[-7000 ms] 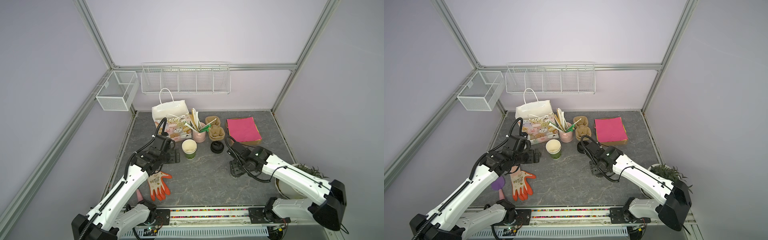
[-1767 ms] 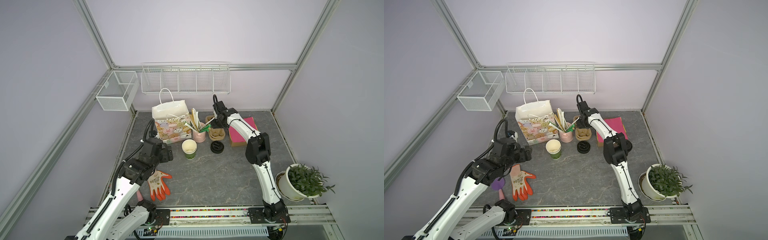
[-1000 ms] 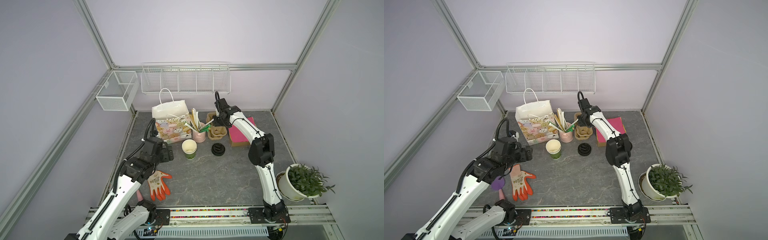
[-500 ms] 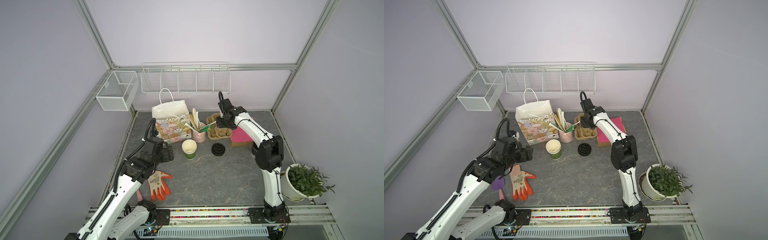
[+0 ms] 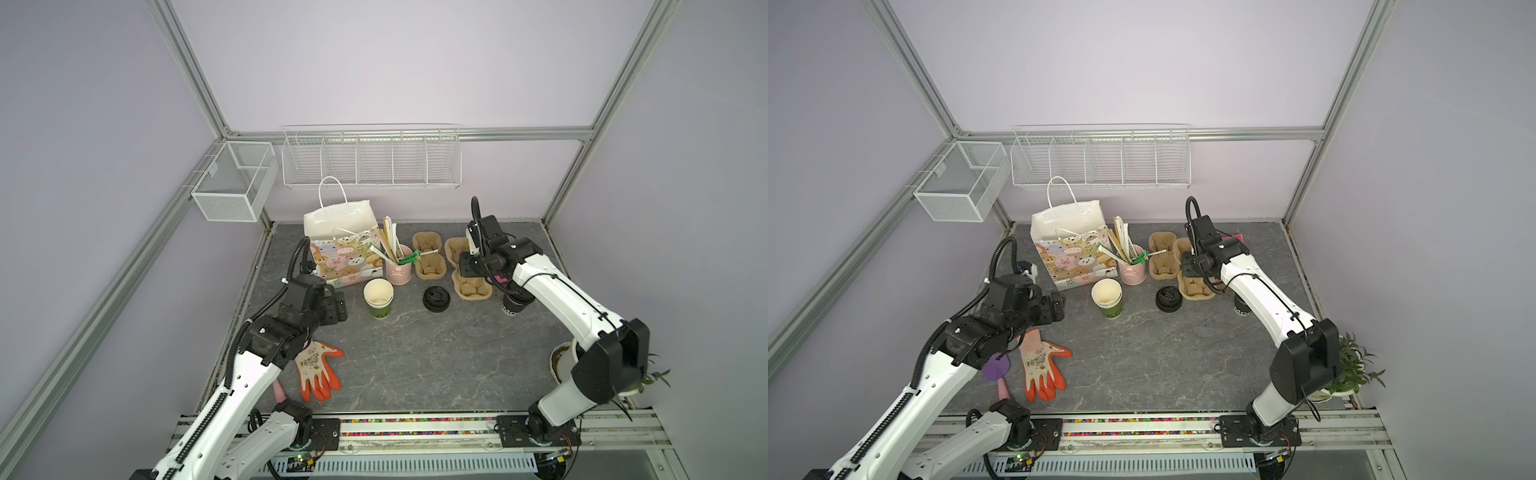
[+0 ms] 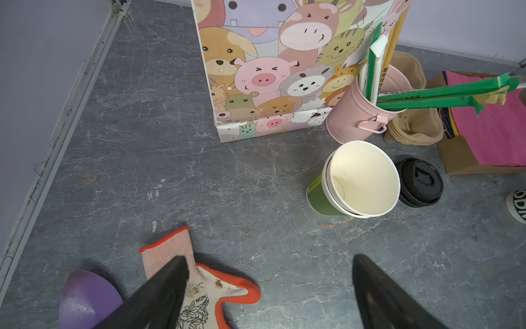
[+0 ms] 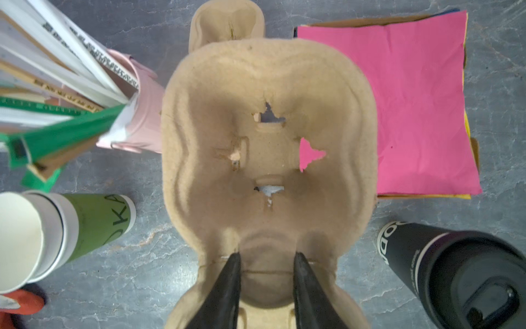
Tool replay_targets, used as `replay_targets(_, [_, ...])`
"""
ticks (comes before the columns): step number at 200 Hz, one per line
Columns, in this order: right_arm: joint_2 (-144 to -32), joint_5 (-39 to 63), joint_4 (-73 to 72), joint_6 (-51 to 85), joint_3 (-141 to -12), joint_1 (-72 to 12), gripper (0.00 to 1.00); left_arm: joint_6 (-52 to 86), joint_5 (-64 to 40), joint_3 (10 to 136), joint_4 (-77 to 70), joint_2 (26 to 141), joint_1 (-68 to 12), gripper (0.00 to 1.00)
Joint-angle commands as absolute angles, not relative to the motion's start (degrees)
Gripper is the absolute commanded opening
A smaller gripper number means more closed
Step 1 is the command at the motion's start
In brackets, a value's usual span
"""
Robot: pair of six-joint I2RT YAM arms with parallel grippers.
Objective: Pack a coffee takeout order
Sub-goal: Place the cup tray at the middle-right of the table.
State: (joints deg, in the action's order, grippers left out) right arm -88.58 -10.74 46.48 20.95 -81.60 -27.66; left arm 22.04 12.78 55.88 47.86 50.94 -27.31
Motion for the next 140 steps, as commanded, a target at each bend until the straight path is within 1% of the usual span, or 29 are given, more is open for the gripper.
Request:
replay_targets(1, [-82.1, -12.2, 46.1, 24.4, -73.1, -30.1, 0.33, 22.1, 12.2, 55.4, 48.1, 50.3, -26.9, 0.90])
replay_targets(31, [-75.0, -12.7, 44.0, 28.1, -60.5, -32.1, 0.33, 22.1, 12.2, 55.4, 48.0, 49.8, -26.9, 0.90])
replay_targets(69, [-69.6, -14.9, 41.5, 31.1, -51.9, -32.9, 0.33, 22.1, 12.0, 55.4, 48.2, 50.3, -26.9, 0.90])
replay_targets(110, [-70.7, -16.9, 38.1, 32.3, -45.8, -32.8, 0.33, 22.1, 12.3, 55.4, 48.2, 50.3, -26.9, 0.90])
replay_targets(140, [-72.3, -17.6, 36.8, 32.8, -44.3, -32.8, 0.33, 22.1, 12.4, 55.4, 48.2, 50.6, -26.9, 0.90])
